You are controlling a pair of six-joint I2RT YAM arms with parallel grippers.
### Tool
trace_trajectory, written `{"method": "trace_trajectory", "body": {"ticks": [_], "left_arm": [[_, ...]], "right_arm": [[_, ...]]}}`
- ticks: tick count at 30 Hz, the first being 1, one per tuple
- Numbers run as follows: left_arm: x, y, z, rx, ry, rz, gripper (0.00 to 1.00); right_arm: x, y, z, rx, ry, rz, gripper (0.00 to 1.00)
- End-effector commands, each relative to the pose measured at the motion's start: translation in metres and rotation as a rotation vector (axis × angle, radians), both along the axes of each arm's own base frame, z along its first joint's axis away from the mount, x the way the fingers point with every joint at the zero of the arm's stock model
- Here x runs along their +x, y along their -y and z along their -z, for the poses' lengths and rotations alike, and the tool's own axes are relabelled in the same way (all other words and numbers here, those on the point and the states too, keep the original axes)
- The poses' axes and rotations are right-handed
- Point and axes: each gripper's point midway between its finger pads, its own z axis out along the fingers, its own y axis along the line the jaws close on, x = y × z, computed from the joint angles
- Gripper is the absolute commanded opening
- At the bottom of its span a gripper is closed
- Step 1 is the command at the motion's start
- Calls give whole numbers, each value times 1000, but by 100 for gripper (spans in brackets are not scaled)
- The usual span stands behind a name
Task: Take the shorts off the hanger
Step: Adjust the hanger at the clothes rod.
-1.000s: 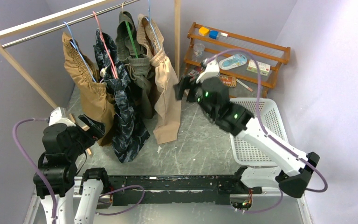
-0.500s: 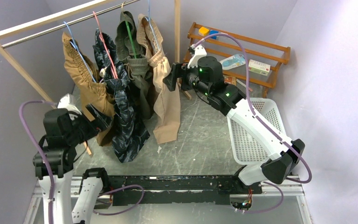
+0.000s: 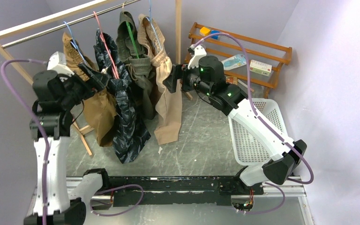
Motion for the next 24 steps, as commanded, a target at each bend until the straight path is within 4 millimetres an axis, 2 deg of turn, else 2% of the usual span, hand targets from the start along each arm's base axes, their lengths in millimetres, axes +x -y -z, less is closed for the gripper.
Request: {"method": "trace_trajectory", "body": {"ticks": [1, 2, 4, 7, 9, 13, 15, 18, 21, 24], "left_arm": [[36, 24, -10, -59, 77, 164, 94], [41, 31, -13, -75, 92, 211, 95], [52, 46, -21, -110, 127, 315, 84], [70, 58, -23, -131, 119, 388, 76], [78, 78, -28, -125, 130, 452, 74], [97, 109, -24, -85, 89, 478, 65], [104, 116, -23, -89, 85, 479, 58], [112, 127, -24, -108, 94, 492, 56], [116, 140, -29, -102, 98, 522, 49], [118, 154, -28, -104, 94, 579, 52]], "right_arm": [[-4, 5, 10, -15, -27, 3, 94], [-5, 6, 11, -19, -30, 4, 94], [-6, 9, 14, -27, -36, 13, 94], [-7, 16, 21, -39, -46, 41, 94], [-8, 19, 24, -41, -52, 50, 94], [-9, 25, 29, -48, -61, 70, 95], [-9, 28, 29, -49, -61, 78, 95], [-10, 30, 29, -50, -58, 81, 95], [-9, 30, 31, -55, -63, 82, 95], [-6, 31, 30, -60, -64, 92, 95]]}}
